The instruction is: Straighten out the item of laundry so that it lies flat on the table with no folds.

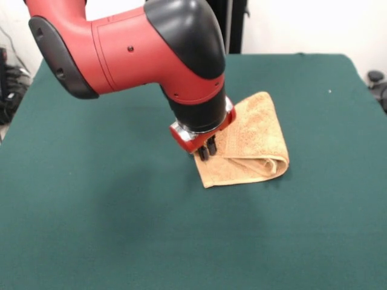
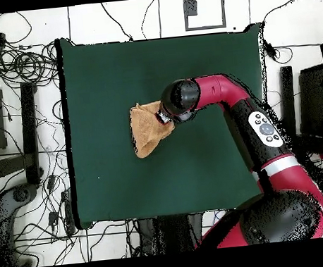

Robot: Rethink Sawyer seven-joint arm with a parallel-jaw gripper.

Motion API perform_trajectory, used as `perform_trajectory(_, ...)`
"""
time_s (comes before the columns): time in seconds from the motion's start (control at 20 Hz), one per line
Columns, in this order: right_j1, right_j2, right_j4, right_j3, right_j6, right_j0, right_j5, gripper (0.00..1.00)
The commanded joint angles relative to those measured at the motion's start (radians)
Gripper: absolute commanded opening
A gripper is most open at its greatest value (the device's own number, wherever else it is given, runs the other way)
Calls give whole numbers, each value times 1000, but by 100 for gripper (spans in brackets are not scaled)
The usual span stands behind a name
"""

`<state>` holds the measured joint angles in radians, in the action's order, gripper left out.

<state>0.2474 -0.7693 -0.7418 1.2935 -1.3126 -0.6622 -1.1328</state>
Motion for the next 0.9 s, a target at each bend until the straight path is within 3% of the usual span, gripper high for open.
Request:
perform_trajectory(0.05, -6, 61, -37, -21, 193, 55, -63, 0)
perform_trajectory(0.6, 182, -19, 54, 27, 217, 9, -109, 0)
perform_trajectory(0.9, 246, -37, 87, 54, 221, -12, -70, 0)
